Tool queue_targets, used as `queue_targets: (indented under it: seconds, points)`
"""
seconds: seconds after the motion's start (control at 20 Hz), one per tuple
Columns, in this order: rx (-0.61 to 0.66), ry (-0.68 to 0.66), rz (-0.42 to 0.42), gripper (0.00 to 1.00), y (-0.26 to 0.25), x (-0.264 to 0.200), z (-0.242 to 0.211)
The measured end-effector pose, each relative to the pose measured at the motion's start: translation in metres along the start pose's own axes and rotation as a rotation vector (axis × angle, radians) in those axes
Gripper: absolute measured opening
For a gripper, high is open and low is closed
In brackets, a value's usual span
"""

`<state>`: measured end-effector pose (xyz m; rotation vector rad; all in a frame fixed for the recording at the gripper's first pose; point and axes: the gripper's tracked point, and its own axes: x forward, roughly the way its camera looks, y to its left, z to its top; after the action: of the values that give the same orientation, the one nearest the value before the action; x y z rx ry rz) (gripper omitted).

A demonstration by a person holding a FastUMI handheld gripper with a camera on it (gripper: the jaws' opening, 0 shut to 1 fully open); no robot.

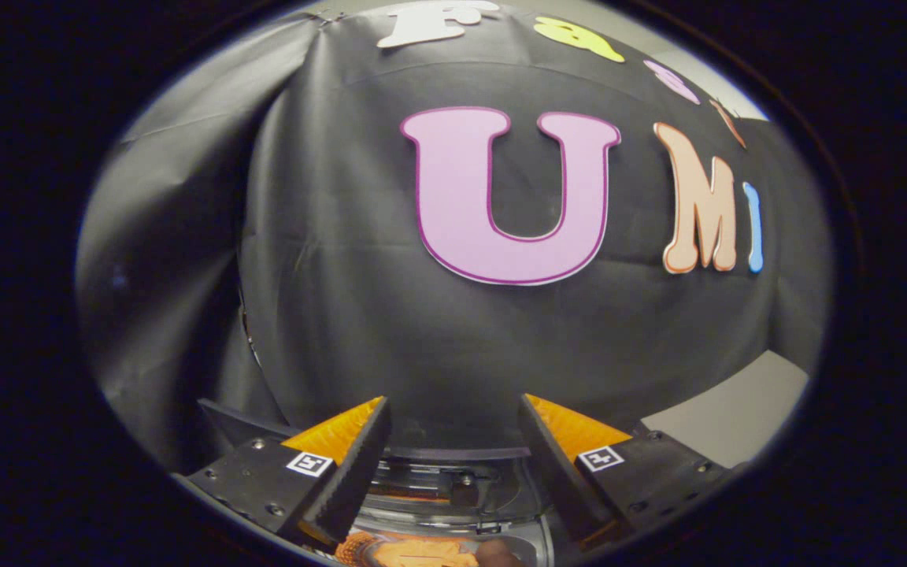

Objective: Put the clothes into the washing machine and then close the washing machine lid.

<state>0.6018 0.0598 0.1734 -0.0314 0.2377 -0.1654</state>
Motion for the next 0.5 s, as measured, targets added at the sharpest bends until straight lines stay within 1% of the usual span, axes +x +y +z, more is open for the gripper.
queue_targets:
  seconds: [0.25, 0.4, 0.45, 0.5]
  points:
    - [0.038, 0.078, -0.009, 0.97, 0.005, 0.022, -0.015]
    - [0.023, 0.173, -0.018, 0.97, 0.009, 0.031, -0.034]
    - [0.023, 0.146, -0.021, 0.97, 0.011, 0.034, -0.029]
    - [0.001, 0.148, -0.023, 0.97, 0.013, 0.04, -0.031]
